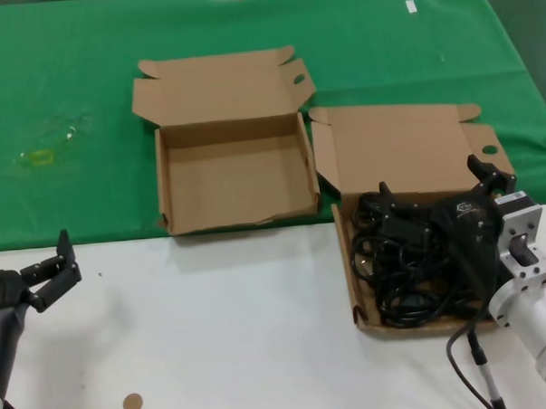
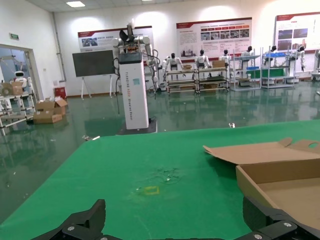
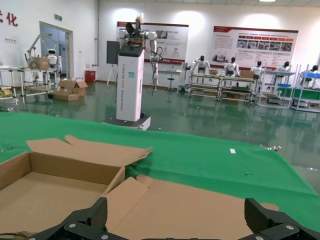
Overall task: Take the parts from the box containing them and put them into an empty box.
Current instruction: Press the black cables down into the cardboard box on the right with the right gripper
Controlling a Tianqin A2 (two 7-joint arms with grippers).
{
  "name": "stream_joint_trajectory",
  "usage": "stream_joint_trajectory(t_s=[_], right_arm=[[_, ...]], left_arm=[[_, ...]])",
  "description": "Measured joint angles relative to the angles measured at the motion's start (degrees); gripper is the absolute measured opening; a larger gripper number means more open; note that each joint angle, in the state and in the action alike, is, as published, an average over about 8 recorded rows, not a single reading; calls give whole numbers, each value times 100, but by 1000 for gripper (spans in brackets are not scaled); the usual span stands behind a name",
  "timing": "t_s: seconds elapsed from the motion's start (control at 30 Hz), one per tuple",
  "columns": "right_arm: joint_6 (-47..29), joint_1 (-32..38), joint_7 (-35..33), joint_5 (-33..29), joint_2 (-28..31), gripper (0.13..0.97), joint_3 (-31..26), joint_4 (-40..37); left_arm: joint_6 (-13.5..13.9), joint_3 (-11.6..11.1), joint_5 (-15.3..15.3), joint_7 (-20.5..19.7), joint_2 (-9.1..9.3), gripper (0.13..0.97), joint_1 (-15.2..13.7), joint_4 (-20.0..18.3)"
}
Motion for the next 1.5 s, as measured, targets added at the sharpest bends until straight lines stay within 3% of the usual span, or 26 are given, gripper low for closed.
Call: stream_joint_trajectory(t_s=[0.5, 0.8, 0.93, 1.13, 1.37, 1.5], right_arm=[[0, 0, 0, 0, 0, 966, 0, 0], [222, 8, 14, 82, 120, 966, -154, 11], [445, 37, -1, 239, 268, 966, -317, 51], [854, 123, -122, 766, 784, 966, -661, 273], [1158, 245, -228, 1567, 1842, 966, -1112, 603], [1146, 321, -215, 1869, 2433, 966, -1296, 709]], left_arm=[[0, 0, 0, 0, 0, 896, 0, 0], [0, 0, 0, 0, 0, 758, 0, 0], [0, 0, 0, 0, 0, 654, 0, 0], [0, 0, 0, 0, 0, 525, 0, 0], [0, 0, 0, 0, 0, 344, 0, 0], [0, 0, 0, 0, 0, 344, 0, 0]])
